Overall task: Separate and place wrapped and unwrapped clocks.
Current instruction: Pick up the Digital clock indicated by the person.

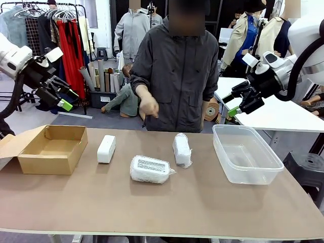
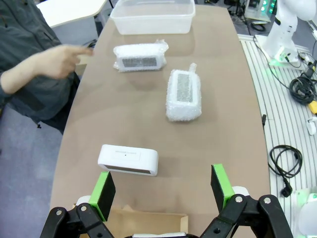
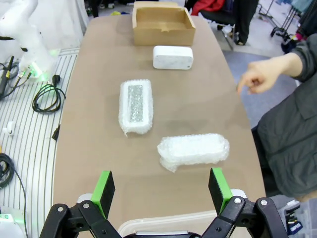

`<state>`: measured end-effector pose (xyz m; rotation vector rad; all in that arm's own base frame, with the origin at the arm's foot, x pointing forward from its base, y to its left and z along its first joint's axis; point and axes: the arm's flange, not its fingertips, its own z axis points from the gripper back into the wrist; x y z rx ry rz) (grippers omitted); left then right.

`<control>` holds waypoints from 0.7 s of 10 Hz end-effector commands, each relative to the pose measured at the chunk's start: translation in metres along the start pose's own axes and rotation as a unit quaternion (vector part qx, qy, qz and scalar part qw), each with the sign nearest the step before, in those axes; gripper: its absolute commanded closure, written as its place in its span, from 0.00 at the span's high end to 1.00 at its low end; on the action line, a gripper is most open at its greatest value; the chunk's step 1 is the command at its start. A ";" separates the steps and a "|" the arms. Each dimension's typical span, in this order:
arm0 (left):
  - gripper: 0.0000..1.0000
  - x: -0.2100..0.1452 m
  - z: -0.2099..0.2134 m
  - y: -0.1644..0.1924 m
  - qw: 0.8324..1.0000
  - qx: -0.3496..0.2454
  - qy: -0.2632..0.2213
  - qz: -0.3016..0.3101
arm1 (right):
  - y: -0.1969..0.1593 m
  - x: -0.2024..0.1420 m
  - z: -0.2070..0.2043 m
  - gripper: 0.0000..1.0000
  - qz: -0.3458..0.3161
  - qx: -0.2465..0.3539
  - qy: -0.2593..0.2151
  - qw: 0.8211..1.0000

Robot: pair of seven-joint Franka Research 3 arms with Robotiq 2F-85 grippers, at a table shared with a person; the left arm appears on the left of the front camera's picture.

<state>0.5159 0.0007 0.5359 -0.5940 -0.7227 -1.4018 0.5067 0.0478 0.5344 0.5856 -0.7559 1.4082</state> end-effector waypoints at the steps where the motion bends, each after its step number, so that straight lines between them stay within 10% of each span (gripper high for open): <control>1: 1.00 -0.001 0.002 0.000 1.000 0.000 -0.001 0.003 | 0.000 0.001 -0.001 1.00 0.003 0.001 0.000 1.000; 7: 1.00 -0.001 0.002 0.000 1.000 0.000 -0.001 0.003 | 0.000 0.001 -0.001 1.00 0.003 0.001 0.000 1.000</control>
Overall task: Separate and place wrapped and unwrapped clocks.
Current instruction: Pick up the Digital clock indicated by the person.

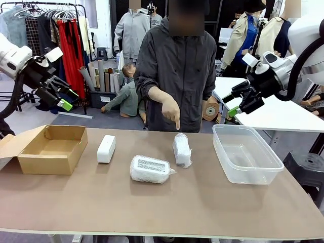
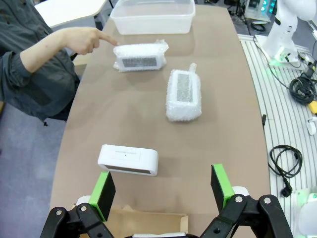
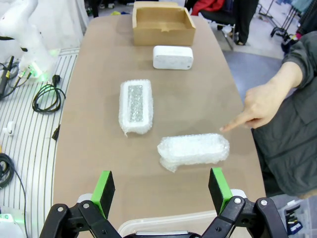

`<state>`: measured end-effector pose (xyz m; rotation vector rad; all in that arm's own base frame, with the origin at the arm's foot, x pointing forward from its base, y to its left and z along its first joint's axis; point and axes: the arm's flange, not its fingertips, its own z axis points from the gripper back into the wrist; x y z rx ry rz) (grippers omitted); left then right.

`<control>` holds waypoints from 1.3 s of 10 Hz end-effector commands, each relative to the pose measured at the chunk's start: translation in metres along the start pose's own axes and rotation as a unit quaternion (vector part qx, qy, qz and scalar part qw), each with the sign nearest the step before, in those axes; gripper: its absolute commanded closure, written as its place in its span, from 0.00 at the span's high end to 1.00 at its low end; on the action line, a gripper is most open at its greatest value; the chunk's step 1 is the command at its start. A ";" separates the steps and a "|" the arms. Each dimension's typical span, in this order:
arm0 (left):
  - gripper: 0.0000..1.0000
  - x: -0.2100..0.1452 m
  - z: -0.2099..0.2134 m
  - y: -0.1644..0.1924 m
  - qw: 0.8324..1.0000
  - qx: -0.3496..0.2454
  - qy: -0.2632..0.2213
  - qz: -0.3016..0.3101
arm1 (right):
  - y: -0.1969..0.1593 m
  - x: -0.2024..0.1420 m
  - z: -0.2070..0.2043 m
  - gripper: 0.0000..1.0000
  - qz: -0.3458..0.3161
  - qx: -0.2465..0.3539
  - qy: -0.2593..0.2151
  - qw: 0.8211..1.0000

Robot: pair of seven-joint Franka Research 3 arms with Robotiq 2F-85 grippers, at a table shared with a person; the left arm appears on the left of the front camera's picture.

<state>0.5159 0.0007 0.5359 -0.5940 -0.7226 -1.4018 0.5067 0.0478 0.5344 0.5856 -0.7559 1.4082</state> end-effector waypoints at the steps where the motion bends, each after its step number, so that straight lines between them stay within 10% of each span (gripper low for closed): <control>1: 1.00 -0.001 0.002 0.000 1.000 0.000 -0.001 0.003 | 0.000 0.001 -0.001 1.00 0.003 0.001 0.000 1.000; 13: 1.00 -0.001 0.002 0.000 1.000 0.000 -0.001 0.003 | 0.000 0.001 -0.001 1.00 0.003 0.001 0.000 1.000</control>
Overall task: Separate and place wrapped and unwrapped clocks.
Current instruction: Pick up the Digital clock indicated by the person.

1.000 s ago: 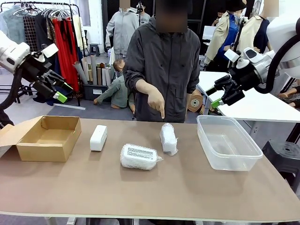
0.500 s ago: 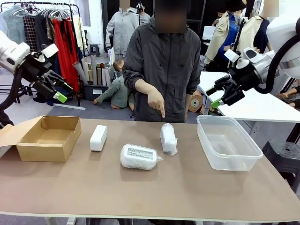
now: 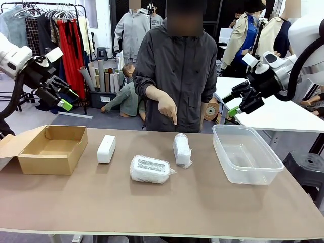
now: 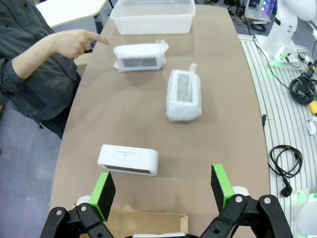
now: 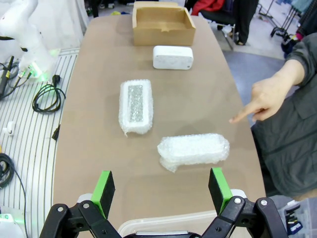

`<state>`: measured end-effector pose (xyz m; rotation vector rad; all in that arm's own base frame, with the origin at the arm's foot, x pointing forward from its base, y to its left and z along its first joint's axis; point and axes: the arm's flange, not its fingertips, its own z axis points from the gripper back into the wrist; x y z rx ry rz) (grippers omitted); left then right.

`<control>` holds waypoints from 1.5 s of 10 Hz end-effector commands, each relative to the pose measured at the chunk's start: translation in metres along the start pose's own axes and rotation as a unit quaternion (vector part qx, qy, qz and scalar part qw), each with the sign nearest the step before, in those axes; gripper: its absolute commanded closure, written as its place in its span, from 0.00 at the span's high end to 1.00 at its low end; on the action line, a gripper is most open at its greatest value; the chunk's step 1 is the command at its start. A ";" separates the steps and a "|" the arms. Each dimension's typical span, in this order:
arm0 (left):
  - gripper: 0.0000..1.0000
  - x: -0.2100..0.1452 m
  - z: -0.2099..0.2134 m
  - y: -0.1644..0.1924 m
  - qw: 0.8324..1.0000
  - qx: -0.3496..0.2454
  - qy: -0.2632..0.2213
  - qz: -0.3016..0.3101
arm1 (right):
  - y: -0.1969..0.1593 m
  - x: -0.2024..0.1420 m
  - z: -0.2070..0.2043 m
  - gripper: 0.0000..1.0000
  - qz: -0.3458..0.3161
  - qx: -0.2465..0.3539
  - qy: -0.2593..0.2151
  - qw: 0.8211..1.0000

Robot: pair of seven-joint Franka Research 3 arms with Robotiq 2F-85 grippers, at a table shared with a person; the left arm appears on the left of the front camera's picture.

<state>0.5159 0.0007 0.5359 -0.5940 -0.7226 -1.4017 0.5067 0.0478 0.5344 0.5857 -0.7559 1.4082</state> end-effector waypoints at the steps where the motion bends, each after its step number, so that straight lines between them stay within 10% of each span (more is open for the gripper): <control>1: 1.00 -0.001 0.002 0.000 1.000 0.000 -0.001 0.003 | 0.000 0.001 -0.001 1.00 0.003 0.001 0.000 1.000; 7: 1.00 0.038 -0.028 -0.004 0.998 0.002 0.060 0.037 | 0.000 0.001 -0.001 1.00 0.003 0.001 0.000 1.000; 15: 1.00 0.138 -0.171 -0.002 0.974 0.079 0.135 0.167 | 0.000 0.001 -0.001 1.00 0.003 0.001 0.000 1.000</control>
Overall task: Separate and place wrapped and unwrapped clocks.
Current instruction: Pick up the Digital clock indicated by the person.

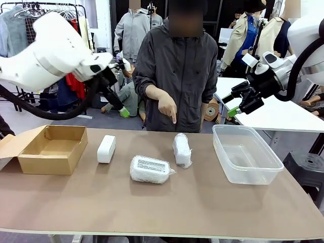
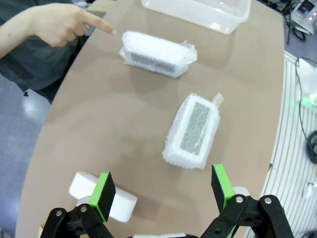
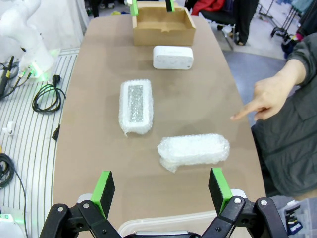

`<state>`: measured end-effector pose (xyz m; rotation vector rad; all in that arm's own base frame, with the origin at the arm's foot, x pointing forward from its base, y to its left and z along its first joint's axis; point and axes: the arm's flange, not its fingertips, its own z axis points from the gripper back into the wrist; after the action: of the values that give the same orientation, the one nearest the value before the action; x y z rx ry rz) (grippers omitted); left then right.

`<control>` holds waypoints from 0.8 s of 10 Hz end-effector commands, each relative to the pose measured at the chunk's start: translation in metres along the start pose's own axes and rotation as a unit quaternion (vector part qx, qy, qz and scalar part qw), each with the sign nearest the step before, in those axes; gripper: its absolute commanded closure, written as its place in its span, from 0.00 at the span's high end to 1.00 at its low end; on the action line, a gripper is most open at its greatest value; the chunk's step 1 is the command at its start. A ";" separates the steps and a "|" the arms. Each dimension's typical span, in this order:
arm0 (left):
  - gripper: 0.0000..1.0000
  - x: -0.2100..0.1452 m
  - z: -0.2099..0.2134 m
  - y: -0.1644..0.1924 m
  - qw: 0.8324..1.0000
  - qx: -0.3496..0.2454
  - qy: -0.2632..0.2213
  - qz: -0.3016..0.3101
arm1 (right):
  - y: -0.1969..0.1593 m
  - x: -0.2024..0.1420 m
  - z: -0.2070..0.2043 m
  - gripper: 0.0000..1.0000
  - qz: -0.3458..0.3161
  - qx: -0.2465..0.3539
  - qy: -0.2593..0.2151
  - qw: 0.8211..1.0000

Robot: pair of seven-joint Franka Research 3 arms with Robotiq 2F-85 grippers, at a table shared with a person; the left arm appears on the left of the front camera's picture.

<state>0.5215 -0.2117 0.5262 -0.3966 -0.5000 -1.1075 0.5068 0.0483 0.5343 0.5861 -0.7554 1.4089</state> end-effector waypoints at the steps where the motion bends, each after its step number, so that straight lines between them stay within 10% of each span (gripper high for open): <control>1: 1.00 0.015 -0.017 0.011 0.999 0.021 0.019 0.020 | 0.000 0.001 0.000 1.00 0.003 0.000 0.000 1.000; 8: 1.00 0.017 -0.039 0.009 1.000 0.017 0.006 0.017 | 0.000 0.001 0.000 1.00 0.003 0.000 0.000 1.000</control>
<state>0.5493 -0.2449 0.5030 -0.3863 -0.5031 -1.0804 0.5070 0.0483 0.5339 0.5866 -0.7548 1.4088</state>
